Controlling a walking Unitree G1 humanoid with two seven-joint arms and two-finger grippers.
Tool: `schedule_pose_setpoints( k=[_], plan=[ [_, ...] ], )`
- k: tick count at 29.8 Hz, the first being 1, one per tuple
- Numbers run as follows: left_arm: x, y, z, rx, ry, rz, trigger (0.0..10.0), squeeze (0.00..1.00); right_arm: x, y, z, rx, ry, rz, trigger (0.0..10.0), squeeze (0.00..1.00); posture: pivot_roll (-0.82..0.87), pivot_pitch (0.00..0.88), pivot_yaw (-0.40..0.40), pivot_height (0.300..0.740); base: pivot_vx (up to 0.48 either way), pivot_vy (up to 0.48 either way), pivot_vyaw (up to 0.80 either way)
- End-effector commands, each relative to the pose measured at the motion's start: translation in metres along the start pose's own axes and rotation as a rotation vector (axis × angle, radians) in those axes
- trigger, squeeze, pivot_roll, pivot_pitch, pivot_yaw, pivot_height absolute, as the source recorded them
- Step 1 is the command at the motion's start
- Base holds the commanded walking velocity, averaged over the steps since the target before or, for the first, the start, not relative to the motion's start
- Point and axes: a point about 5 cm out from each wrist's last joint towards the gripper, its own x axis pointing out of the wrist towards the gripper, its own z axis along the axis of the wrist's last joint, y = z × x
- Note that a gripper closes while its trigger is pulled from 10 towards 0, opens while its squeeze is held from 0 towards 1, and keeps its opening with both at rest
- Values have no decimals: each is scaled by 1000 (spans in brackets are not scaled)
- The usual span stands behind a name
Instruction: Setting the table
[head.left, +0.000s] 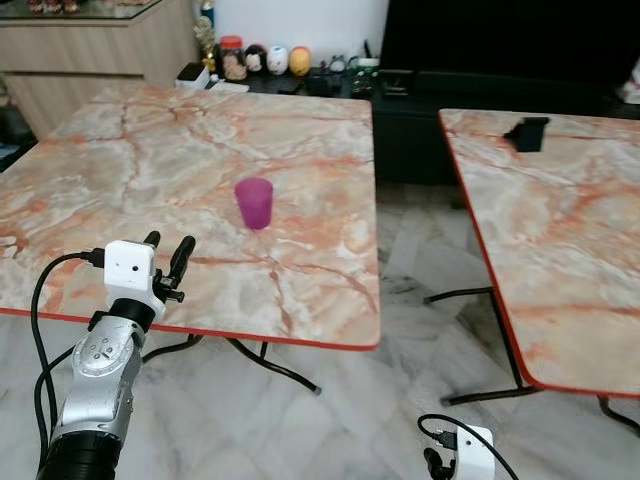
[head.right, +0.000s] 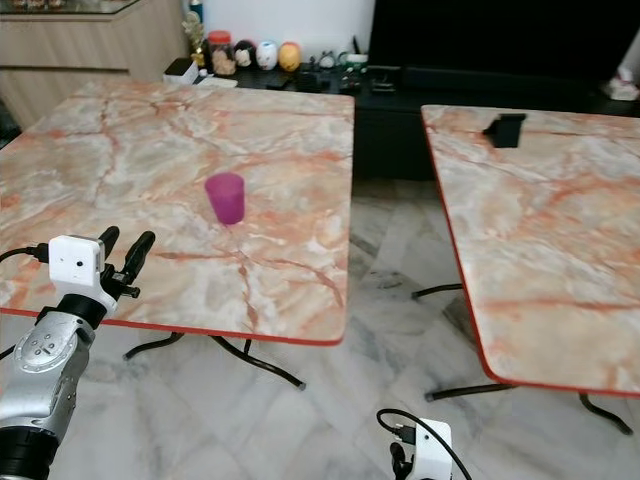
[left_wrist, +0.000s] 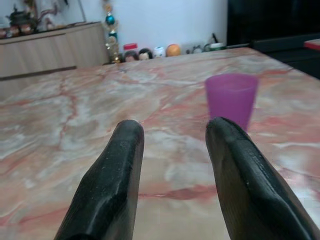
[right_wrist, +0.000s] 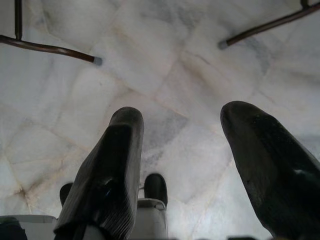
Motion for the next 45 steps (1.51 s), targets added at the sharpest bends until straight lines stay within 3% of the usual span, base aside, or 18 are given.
schedule_pose_setpoints(
  k=[1, 13, 45],
  plan=[
    [1, -4, -2, -6, 15, -16, 10000, 0, 0, -1, -1, -10, 2, 0, 10000, 0, 45, 0, -18, 740, 277, 0, 0],
    [3, -2, -1, -6, 10, -8, 10000, 0, -1, -1, -3, -13, 14, 0, 10000, 0, 44, 0, -17, 740, 275, 0, 0],
    [9, -13, -2, -91, 37, -77, 10000, 0, -1, -4, -5, -9, 41, -5, 10000, 0, 45, 0, -17, 740, 0, 0, 0]
  ],
)
